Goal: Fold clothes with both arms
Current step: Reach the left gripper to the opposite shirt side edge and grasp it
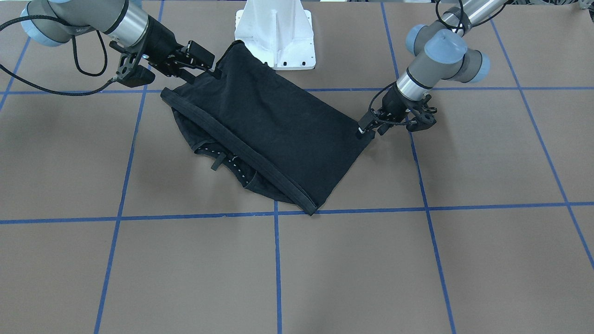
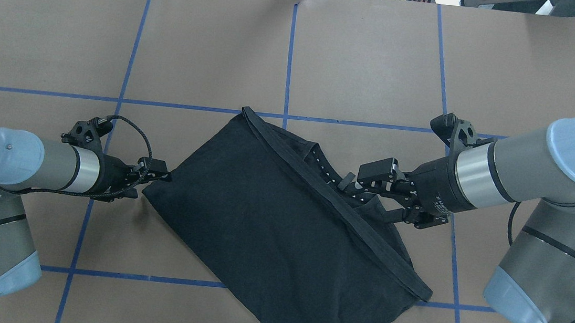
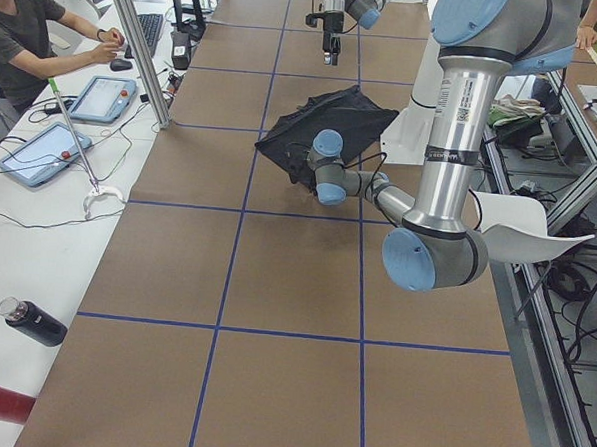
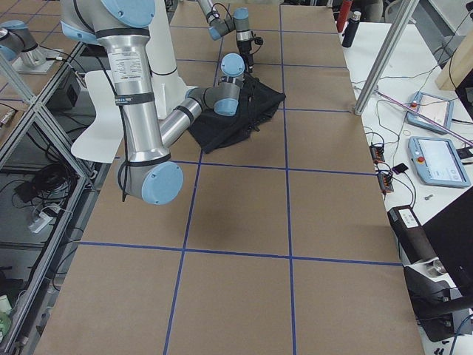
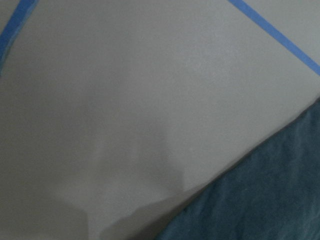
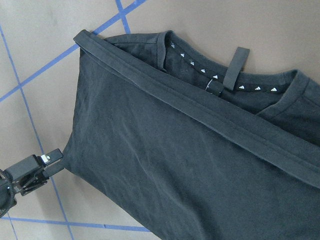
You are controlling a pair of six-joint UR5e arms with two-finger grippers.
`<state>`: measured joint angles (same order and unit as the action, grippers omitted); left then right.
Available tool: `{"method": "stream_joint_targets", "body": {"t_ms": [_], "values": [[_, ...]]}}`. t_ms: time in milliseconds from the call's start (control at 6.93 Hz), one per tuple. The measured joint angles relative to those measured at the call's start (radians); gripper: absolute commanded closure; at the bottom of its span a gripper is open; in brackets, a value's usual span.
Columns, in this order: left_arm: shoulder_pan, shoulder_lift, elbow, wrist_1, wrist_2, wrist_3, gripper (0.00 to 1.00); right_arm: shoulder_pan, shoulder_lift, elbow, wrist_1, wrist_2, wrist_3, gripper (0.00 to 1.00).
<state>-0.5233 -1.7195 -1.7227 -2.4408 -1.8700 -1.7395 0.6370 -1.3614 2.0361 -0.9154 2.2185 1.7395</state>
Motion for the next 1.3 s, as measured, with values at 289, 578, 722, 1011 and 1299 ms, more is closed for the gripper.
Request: {"method": "stream_joint_targets", "body": {"t_ms": [289,578,722,1011,1299], "values": [[0.009,0.001,0.000,0.000,0.000,0.000,0.25,0.004,0.001,0.000,0.001,0.001,0.000,0.00],[0.014,0.001,0.000,0.000,0.000,0.000,0.32,0.009,0.001,-0.001,0.001,0.002,0.000,0.00],[0.015,0.000,0.000,0.000,-0.001,0.000,0.35,0.011,0.001,-0.001,0.001,0.003,0.000,0.00],[0.015,0.000,0.000,0.000,-0.001,0.001,0.61,0.013,0.001,-0.001,0.001,0.005,0.000,0.00],[0.016,0.002,-0.003,0.000,-0.001,0.003,1.00,0.016,0.001,0.000,0.001,0.008,0.001,0.00]]}}
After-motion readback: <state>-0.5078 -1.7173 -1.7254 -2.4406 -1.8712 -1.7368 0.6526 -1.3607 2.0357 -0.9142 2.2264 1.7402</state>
